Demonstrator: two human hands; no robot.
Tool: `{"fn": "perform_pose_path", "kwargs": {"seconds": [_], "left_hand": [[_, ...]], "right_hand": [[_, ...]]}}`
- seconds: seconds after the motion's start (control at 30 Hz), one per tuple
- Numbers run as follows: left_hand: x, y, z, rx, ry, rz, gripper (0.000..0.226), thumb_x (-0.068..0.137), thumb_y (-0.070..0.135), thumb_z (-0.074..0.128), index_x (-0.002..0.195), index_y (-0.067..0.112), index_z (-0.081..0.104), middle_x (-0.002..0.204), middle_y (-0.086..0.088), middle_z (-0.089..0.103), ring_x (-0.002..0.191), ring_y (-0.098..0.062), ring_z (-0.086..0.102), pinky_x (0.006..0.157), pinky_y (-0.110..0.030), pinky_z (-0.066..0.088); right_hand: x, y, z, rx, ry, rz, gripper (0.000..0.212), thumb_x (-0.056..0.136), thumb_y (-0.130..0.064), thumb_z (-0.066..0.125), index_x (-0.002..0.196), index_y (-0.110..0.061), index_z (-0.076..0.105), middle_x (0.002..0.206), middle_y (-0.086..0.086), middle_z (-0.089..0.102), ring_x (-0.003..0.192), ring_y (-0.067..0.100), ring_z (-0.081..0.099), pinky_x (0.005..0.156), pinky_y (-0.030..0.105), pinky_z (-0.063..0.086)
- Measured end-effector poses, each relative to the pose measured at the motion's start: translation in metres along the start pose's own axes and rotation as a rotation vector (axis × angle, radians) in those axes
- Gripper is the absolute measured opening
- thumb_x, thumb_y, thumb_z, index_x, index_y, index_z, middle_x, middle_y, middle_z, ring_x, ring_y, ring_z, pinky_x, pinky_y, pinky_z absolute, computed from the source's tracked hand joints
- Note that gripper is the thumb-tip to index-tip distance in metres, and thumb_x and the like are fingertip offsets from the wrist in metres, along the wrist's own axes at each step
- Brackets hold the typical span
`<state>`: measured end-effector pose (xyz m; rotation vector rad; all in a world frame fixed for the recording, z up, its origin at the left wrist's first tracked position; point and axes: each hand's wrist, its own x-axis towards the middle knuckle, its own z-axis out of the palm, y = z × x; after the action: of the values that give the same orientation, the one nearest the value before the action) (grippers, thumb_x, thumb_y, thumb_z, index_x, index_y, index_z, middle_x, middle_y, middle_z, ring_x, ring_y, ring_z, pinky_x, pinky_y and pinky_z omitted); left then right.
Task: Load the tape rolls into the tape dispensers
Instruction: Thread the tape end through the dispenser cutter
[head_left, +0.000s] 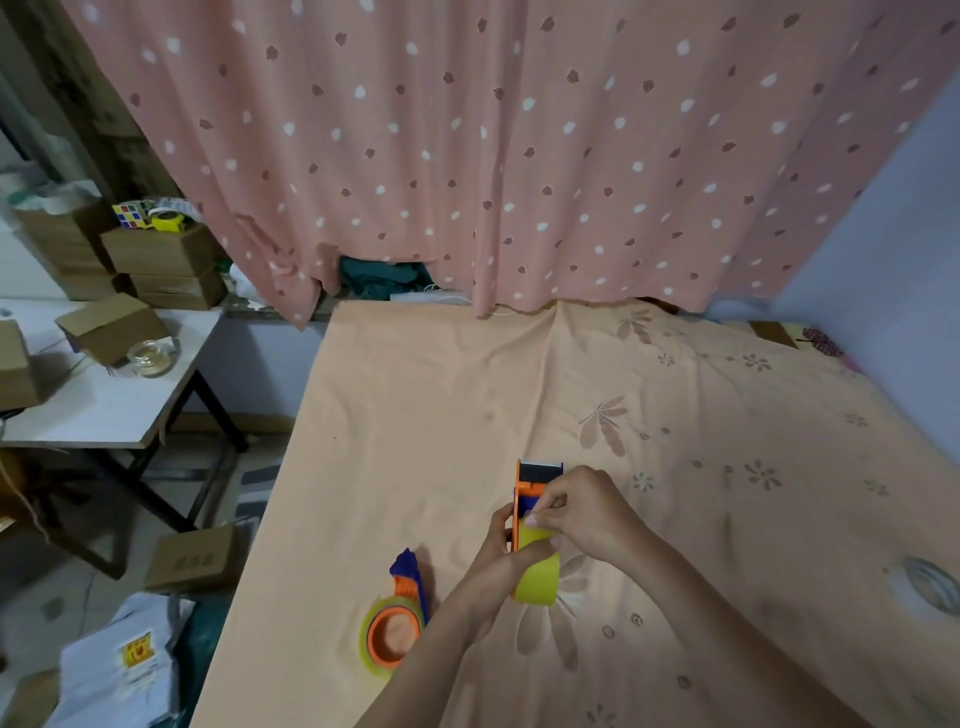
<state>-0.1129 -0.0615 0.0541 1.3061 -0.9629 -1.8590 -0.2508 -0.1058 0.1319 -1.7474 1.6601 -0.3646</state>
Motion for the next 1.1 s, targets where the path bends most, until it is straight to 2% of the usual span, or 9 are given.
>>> {"fn": "perform_pose_path", "kwargs": {"seconds": [0.2, 0.33, 0.43, 0.57, 0.63, 0.73, 0.87, 0.97, 1.1], "left_hand": [[-0.001, -0.001, 0.001, 0.030, -0.009, 0.012, 0.078, 0.075, 0.038, 0.080, 0.144, 0.036, 0.043, 0.133, 0.010, 0.063, 0.122, -0.012, 0.064, 0.105, -0.035, 0.052], [-0.001, -0.004, -0.001, 0.030, -0.017, 0.006, 0.079, 0.076, 0.033, 0.081, 0.144, 0.038, 0.041, 0.136, 0.004, 0.063, 0.122, -0.015, 0.065, 0.102, -0.034, 0.056], [-0.004, -0.007, -0.003, 0.036, -0.014, 0.007, 0.088, 0.068, 0.033, 0.085, 0.143, 0.042, 0.040, 0.133, 0.006, 0.065, 0.114, -0.008, 0.068, 0.083, -0.021, 0.058], [-0.004, -0.008, -0.009, 0.061, -0.032, 0.027, 0.089, 0.075, 0.025, 0.086, 0.144, 0.044, 0.034, 0.137, 0.008, 0.060, 0.118, -0.007, 0.063, 0.078, -0.015, 0.056], [-0.004, -0.012, -0.011, 0.069, -0.049, 0.033, 0.091, 0.076, 0.023, 0.086, 0.144, 0.046, 0.031, 0.138, 0.009, 0.056, 0.121, -0.008, 0.060, 0.078, -0.014, 0.056], [-0.001, -0.017, -0.015, 0.053, -0.062, 0.032, 0.099, 0.066, 0.024, 0.088, 0.145, 0.045, 0.032, 0.141, 0.006, 0.054, 0.125, -0.015, 0.059, 0.086, -0.023, 0.057], [0.005, -0.012, -0.018, -0.052, -0.023, 0.018, 0.098, 0.058, 0.031, 0.091, 0.143, 0.035, 0.040, 0.140, 0.001, 0.053, 0.126, -0.021, 0.059, 0.105, -0.047, 0.055], [0.009, -0.005, -0.011, -0.068, 0.001, -0.004, 0.092, 0.059, 0.044, 0.087, 0.138, 0.028, 0.043, 0.135, -0.001, 0.059, 0.117, -0.018, 0.066, 0.097, -0.044, 0.058], [0.010, -0.003, -0.002, -0.072, -0.001, -0.033, 0.073, 0.071, 0.039, 0.081, 0.133, 0.024, 0.046, 0.131, -0.001, 0.063, 0.109, -0.015, 0.071, 0.086, -0.036, 0.059]], "right_hand": [[-0.001, -0.002, -0.003, -0.017, -0.017, 0.014, 0.011, 0.074, -0.021, 0.084, 0.065, -0.018, 0.077, 0.056, -0.006, 0.063, 0.056, 0.002, 0.056, 0.054, 0.014, 0.041], [0.001, -0.005, -0.006, -0.034, -0.014, 0.005, 0.010, 0.074, -0.021, 0.084, 0.071, -0.012, 0.080, 0.066, 0.005, 0.070, 0.064, 0.009, 0.060, 0.061, 0.024, 0.047], [0.006, -0.007, -0.012, -0.058, 0.020, -0.012, 0.010, 0.074, -0.020, 0.085, 0.072, -0.012, 0.080, 0.074, 0.008, 0.074, 0.069, 0.015, 0.066, 0.066, 0.028, 0.052], [0.011, -0.009, -0.017, -0.044, 0.018, -0.031, 0.010, 0.075, -0.020, 0.085, 0.070, -0.012, 0.080, 0.066, 0.002, 0.072, 0.060, 0.007, 0.062, 0.057, 0.020, 0.046], [0.013, -0.009, -0.020, -0.011, 0.013, -0.018, 0.012, 0.075, -0.019, 0.085, 0.070, -0.011, 0.079, 0.059, -0.003, 0.069, 0.059, 0.008, 0.064, 0.060, 0.022, 0.050], [0.014, -0.006, -0.024, 0.028, -0.055, 0.013, 0.015, 0.078, -0.017, 0.084, 0.071, -0.006, 0.077, 0.059, 0.002, 0.071, 0.058, 0.012, 0.068, 0.064, 0.028, 0.058], [0.014, -0.007, -0.032, 0.171, -0.194, 0.065, 0.014, 0.081, -0.013, 0.081, 0.073, -0.005, 0.073, 0.065, 0.012, 0.074, 0.060, 0.022, 0.073, 0.055, 0.026, 0.058], [0.015, -0.013, -0.036, 0.134, -0.227, 0.029, 0.015, 0.081, -0.013, 0.080, 0.071, -0.006, 0.072, 0.064, 0.013, 0.073, 0.059, 0.025, 0.073, 0.057, 0.032, 0.061], [0.017, -0.017, -0.039, 0.028, -0.214, -0.026, 0.014, 0.081, -0.013, 0.078, 0.073, -0.002, 0.074, 0.069, 0.016, 0.075, 0.064, 0.029, 0.075, 0.065, 0.037, 0.065]]}}
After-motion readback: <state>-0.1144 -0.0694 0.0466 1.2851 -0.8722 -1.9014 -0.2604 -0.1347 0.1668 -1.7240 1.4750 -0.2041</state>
